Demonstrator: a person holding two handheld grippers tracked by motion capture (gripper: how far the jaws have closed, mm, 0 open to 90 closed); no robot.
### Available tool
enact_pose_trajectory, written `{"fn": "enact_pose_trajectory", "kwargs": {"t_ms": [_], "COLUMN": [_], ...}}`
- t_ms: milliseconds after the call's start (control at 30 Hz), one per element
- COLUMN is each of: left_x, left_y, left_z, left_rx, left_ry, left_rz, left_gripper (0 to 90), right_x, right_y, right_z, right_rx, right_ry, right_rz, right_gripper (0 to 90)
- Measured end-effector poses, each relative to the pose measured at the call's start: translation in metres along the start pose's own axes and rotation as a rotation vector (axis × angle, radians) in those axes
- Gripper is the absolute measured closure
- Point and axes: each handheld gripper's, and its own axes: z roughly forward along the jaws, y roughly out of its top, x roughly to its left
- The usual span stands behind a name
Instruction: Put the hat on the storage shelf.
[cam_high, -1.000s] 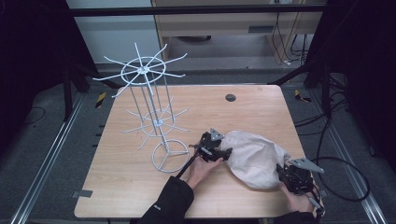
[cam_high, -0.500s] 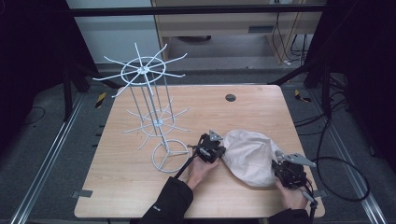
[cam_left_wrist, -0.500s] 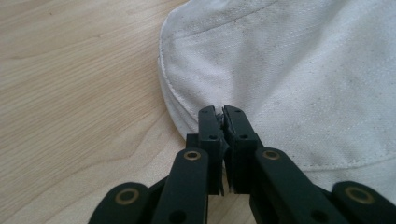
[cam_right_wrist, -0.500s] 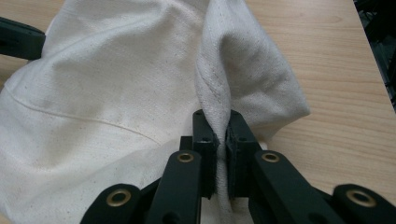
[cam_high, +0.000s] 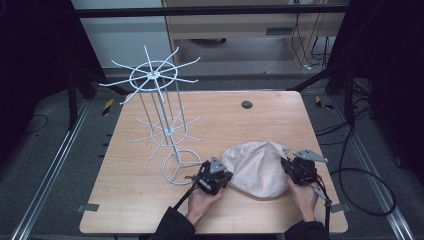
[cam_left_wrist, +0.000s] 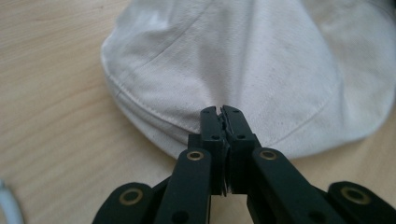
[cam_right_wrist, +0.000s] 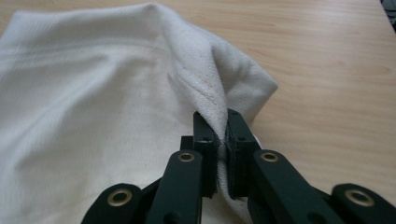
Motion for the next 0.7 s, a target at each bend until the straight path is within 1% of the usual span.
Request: {"fn": "enact_pose_trajectory", "kwargs": {"t_ms": [67, 167, 200, 267, 300, 333, 367, 433, 467, 500, 533, 567, 600, 667, 700], "left_x": [-0.007, -0.011, -0.012, -0.009, -0.006, -0.003, 0.000, 0.009, 0.012, 0.018, 0.021, 0.023, 0.027, 0.032, 0.036], "left_y": [-0.007, -0.010, -0.010, -0.008, -0.006, -0.004, -0.002, 0.003, 0.005, 0.008, 0.010, 0.012, 0.014, 0.016, 0.016], "left_z": [-0.005, -0.010, -0.010, -0.018, -0.022, -0.027, -0.030, -0.033, -0.033, -0.031, -0.028, -0.024, -0.020, -0.012, -0.007], "left_rx": [-0.008, -0.013, -0.019, -0.028, -0.043, -0.053, -0.060, -0.080, -0.086, -0.095, -0.095, -0.105, -0.097, -0.098, -0.091], "left_ry": [0.006, 0.012, 0.014, 0.036, 0.052, 0.060, 0.063, 0.096, 0.101, 0.093, 0.087, 0.100, 0.106, 0.113, 0.110], "left_rz": [0.005, 0.008, 0.001, -0.003, -0.005, -0.008, -0.009, 0.000, 0.001, -0.007, -0.002, 0.010, 0.026, 0.025, 0.026], "left_gripper": [88.1, 87.7, 87.1, 84.6, 78.8, 72.8, 70.4, 63.3, 59.7, 56.6, 53.2, 50.7, 48.2, 42.8, 41.9], "right_x": [0.003, 0.007, 0.007, 0.007, 0.007, 0.006, 0.005, 0.004, 0.004, 0.004, 0.005, 0.006, 0.006, 0.009, 0.011], "right_y": [0.005, 0.009, 0.009, 0.010, 0.010, 0.011, 0.011, 0.011, 0.010, 0.010, 0.009, 0.008, 0.006, 0.001, -0.003], "right_z": [0.007, 0.013, 0.014, 0.010, 0.006, 0.002, -0.002, -0.012, -0.016, -0.020, -0.025, -0.029, -0.033, -0.039, -0.041], "right_rx": [-0.004, 0.001, 0.002, -0.003, -0.006, -0.013, -0.023, -0.035, -0.043, -0.048, -0.050, -0.051, -0.043, -0.024, -0.017], "right_ry": [0.011, 0.012, 0.006, 0.002, 0.006, -0.001, -0.002, -0.012, -0.014, -0.016, -0.017, -0.013, -0.016, -0.028, -0.027], "right_rz": [-0.007, -0.023, -0.028, -0.030, -0.024, -0.031, -0.034, -0.049, -0.048, -0.051, -0.049, -0.047, -0.047, -0.041, -0.036], "right_gripper": [84.9, 82.5, 79.8, 72.9, 69.5, 65.4, 63.0, 57.1, 53.9, 50.8, 47.9, 44.8, 42.3, 39.5, 38.5]}}
